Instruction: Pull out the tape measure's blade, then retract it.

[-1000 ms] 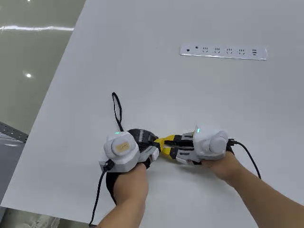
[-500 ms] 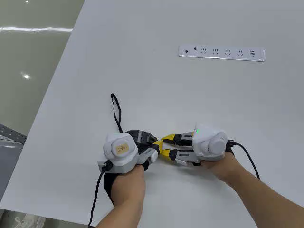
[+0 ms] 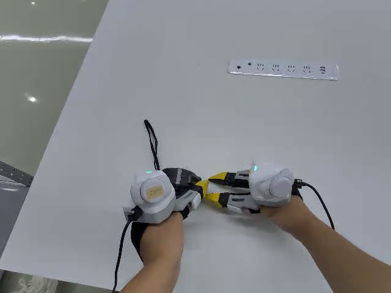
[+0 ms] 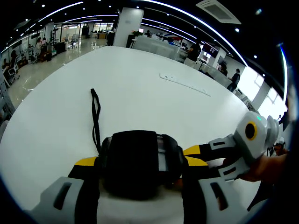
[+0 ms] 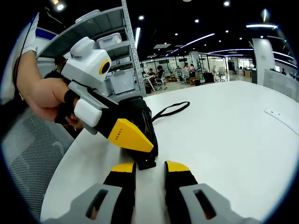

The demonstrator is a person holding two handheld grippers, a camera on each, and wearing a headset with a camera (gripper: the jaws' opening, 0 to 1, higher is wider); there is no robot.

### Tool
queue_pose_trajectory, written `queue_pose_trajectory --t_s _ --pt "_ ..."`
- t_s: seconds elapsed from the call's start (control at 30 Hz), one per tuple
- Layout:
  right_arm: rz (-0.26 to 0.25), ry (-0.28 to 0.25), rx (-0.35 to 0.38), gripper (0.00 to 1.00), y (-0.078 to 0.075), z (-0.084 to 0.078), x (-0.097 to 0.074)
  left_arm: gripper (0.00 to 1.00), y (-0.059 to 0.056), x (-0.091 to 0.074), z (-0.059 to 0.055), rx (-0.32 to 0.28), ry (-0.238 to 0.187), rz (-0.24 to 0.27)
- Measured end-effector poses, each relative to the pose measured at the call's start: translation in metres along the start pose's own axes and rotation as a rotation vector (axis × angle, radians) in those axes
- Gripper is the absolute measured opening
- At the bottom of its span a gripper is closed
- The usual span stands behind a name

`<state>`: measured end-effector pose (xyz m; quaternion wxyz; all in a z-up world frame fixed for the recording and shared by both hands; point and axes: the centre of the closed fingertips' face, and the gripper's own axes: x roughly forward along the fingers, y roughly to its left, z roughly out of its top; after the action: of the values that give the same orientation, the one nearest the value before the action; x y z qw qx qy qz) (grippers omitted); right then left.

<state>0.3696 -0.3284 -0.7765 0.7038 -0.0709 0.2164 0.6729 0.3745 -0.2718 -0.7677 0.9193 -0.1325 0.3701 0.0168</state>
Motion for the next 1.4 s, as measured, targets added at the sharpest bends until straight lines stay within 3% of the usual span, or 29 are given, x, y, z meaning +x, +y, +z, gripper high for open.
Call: queue_pose_trajectory --t_s 0.2,0.27,0.7,1.03,1.13,1.4 --pt "-0.017 0.007 0.004 0.24 -0.001 -0.001 -0.004 0.7 0.0 -0.001 0.0 0.023 0.001 -0.008" --pt "-0.027 0.002 0.009 0.25 -0.001 -0.001 -0.009 0.69 -0.001 -0.003 0.002 0.059 -0.009 -0.008" --pt "-0.099 -0.012 0.04 0.25 -0.002 -0.001 -0.036 0.71 -0.006 -0.009 0.004 0.129 -0.024 -0.04" --pt "-0.147 -0.03 0.071 0.27 0.004 0.004 -0.051 0.7 -0.01 -0.018 0.012 0.182 -0.053 -0.074" --pt "-0.194 -0.029 0.089 0.29 0.001 0.004 -0.055 0.7 -0.013 -0.021 0.013 0.202 -0.058 -0.085" --pt "-0.239 -0.015 0.094 0.31 0.002 0.002 -0.066 0.69 -0.015 -0.027 0.015 0.253 -0.068 -0.11"
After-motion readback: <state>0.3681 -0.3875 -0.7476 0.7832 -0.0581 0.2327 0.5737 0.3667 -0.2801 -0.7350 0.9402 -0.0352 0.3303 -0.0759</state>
